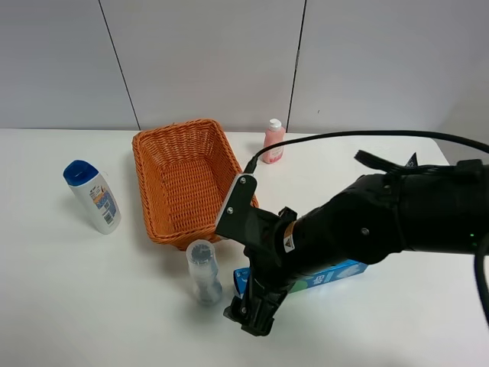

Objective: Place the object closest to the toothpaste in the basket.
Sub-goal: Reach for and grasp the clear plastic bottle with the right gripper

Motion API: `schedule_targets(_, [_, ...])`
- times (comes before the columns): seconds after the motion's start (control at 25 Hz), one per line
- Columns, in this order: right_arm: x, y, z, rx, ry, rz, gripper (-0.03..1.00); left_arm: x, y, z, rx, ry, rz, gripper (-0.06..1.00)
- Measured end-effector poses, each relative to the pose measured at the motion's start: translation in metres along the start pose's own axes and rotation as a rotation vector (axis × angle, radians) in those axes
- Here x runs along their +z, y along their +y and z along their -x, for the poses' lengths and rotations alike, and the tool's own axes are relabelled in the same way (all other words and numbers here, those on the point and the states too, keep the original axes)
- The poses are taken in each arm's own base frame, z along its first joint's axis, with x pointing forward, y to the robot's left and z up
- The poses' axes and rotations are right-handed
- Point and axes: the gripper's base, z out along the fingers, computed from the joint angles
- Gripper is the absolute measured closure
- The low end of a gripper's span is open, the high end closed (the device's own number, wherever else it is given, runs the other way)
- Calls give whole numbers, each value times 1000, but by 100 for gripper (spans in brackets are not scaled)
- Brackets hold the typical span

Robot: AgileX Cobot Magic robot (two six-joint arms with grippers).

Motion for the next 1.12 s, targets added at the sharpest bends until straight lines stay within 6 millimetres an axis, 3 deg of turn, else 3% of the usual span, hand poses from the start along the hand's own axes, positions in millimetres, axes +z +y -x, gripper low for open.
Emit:
schedule_targets(0.92, [40, 9, 10, 163, -124, -70, -3, 0, 0, 0, 0, 0, 0, -5])
schedule_targets(1.12, [43, 6, 26, 208, -159, -70, -1, 0, 0, 0, 2, 0, 3, -5])
